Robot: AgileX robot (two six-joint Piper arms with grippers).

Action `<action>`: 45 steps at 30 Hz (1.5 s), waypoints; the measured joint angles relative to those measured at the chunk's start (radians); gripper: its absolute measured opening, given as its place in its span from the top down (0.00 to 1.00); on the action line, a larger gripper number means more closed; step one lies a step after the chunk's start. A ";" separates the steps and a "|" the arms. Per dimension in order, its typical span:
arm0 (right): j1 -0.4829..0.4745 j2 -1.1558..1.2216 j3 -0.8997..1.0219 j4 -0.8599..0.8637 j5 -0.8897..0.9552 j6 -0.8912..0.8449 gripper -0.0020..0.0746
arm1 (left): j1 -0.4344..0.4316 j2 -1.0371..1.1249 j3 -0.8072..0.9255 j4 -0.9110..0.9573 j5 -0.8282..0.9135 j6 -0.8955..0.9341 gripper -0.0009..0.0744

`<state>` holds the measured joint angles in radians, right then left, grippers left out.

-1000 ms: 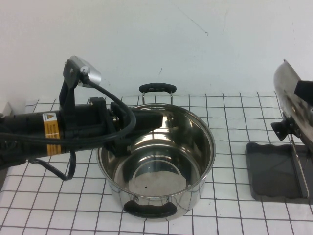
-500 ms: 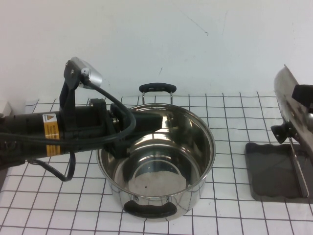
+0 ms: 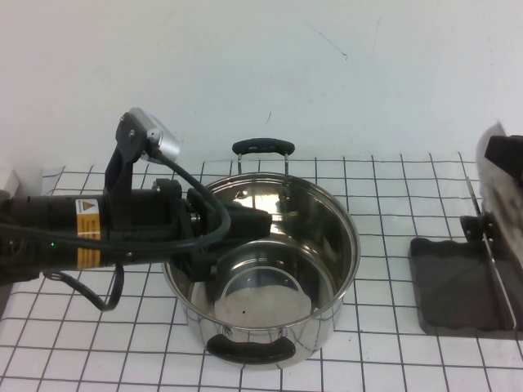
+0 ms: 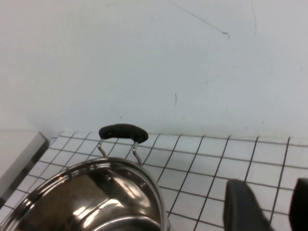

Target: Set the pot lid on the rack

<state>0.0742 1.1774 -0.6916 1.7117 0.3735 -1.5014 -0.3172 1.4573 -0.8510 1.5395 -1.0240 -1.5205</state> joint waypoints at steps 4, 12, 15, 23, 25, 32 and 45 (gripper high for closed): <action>0.000 -0.064 0.000 0.000 0.000 -0.031 0.68 | 0.000 0.000 0.000 0.007 0.032 -0.001 0.99; 0.000 -0.223 0.000 0.000 -0.031 -0.073 0.68 | 0.000 0.000 0.000 0.046 0.089 -0.002 0.99; 0.000 -0.280 0.000 -0.026 -0.036 -0.073 0.69 | 0.000 0.000 0.000 0.088 0.094 -0.026 0.99; 0.000 -0.456 0.000 -0.152 -0.032 -0.057 0.73 | 0.000 -0.136 0.032 0.228 0.267 -0.135 0.99; 0.000 -0.516 0.022 -0.168 -0.013 -0.042 0.80 | 0.000 -0.209 0.063 0.228 0.333 -0.137 0.99; 0.000 -0.760 0.228 -0.185 0.035 -0.033 0.96 | 0.000 -0.497 0.261 0.228 0.640 -0.135 0.99; 0.000 -1.098 0.471 -0.201 0.121 -0.074 0.98 | 0.000 -1.022 0.627 0.211 0.854 -0.167 0.99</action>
<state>0.0742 0.0796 -0.2205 1.5107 0.4943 -1.5749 -0.3172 0.4352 -0.2242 1.7507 -0.1696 -1.6875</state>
